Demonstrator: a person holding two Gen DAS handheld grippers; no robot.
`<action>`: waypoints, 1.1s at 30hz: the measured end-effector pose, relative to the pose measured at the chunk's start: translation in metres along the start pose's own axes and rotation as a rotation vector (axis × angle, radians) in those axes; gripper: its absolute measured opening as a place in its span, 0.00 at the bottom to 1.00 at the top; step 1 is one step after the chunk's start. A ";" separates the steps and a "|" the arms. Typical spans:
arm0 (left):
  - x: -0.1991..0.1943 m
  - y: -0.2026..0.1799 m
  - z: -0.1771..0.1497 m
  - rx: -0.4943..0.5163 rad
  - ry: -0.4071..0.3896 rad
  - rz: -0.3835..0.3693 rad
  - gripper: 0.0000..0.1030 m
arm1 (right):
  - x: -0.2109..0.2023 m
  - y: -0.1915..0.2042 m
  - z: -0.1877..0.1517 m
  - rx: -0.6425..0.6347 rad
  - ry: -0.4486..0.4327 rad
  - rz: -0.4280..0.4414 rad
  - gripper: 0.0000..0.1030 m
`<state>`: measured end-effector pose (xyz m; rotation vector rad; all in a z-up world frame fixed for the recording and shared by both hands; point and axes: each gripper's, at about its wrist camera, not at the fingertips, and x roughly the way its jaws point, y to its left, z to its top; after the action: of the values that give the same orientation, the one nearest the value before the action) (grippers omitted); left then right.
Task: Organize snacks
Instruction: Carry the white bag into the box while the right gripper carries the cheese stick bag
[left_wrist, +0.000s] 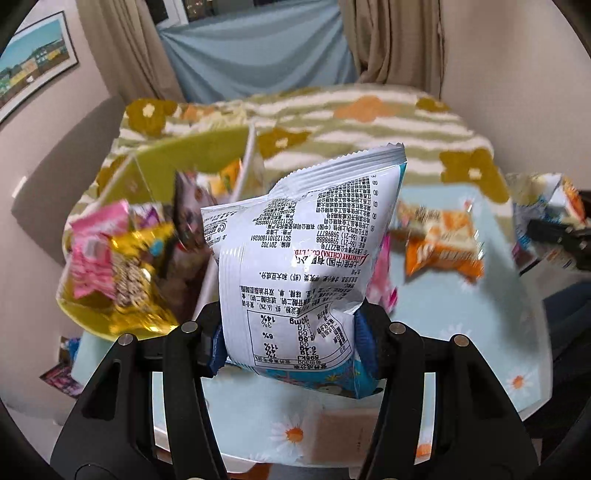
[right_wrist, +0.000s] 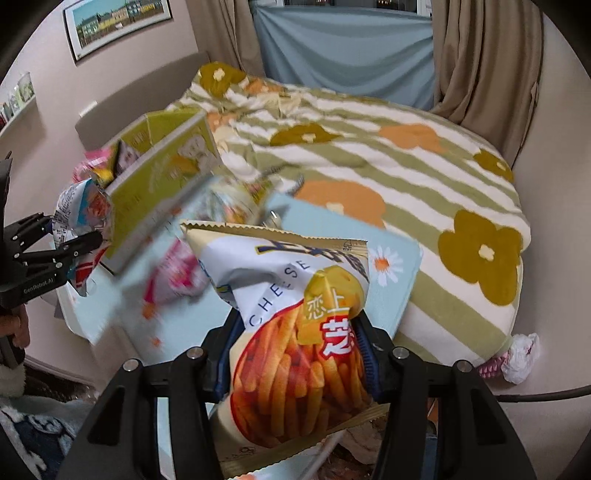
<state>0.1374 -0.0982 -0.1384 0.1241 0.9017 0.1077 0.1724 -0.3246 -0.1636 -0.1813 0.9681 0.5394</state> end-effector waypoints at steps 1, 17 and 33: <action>-0.007 0.005 0.005 -0.006 -0.014 -0.007 0.53 | -0.006 0.007 0.007 -0.001 -0.017 0.004 0.49; -0.012 0.178 0.111 -0.013 -0.105 -0.058 0.53 | -0.004 0.142 0.152 -0.024 -0.200 0.079 0.49; 0.157 0.275 0.166 0.013 0.167 -0.230 0.59 | 0.100 0.223 0.256 0.202 -0.163 0.052 0.49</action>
<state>0.3533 0.1860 -0.1160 0.0231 1.0776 -0.1038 0.2910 -0.0016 -0.0813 0.0687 0.8635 0.4926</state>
